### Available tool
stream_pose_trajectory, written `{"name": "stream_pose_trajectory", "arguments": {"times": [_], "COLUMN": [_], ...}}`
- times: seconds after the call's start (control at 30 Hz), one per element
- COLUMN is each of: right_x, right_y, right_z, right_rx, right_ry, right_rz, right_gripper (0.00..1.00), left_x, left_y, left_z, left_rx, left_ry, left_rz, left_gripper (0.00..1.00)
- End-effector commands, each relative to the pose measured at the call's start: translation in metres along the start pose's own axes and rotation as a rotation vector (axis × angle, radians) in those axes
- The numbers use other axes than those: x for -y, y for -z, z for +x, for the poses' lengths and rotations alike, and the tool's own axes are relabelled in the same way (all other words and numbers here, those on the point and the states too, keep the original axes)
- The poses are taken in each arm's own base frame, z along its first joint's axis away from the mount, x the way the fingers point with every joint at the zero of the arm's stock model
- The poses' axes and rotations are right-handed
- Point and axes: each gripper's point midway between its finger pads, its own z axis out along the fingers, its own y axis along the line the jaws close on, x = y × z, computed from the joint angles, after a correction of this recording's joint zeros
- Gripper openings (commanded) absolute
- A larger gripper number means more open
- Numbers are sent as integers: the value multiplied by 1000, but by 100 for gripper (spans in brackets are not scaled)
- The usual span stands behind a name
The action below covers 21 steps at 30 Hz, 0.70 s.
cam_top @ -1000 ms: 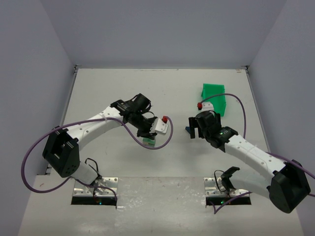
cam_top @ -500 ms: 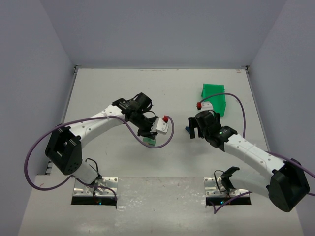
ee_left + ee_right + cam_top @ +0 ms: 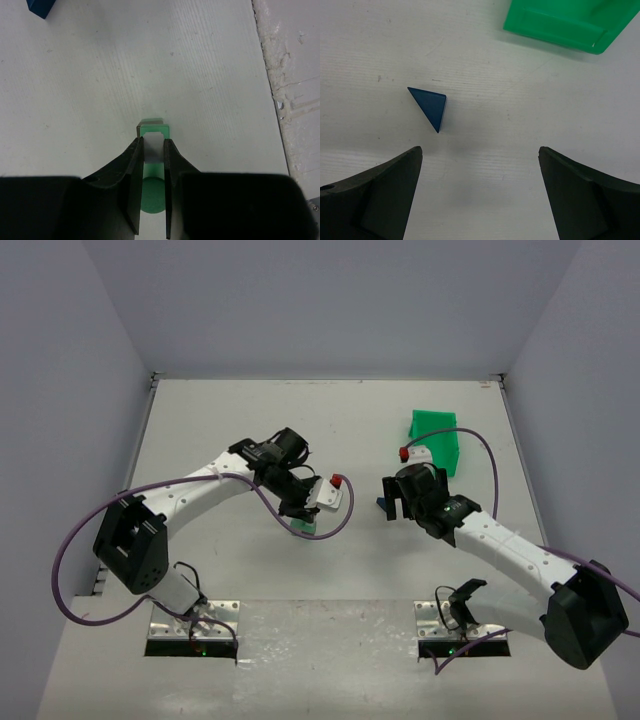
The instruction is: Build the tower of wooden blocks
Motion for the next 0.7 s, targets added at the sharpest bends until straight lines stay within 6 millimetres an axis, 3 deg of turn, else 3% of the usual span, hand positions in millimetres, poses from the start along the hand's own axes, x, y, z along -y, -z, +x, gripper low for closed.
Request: {"name": "stream_pose_trajectory", "arguments": {"times": [0.0, 0.67], "right_x": [2, 6], "right_y": [4, 6], "right_z": [-23, -24], "right_rx": [59, 54], "right_ry": [-24, -10], "right_rz": [16, 31], "right_gripper": [99, 99], "left_x": [-9, -12], "left_y": [8, 6], "left_z": [-14, -15], "left_rx": [52, 56], "left_ry": [-44, -45], "left_rz": [-17, -15], "left_gripper": [6, 15]}}
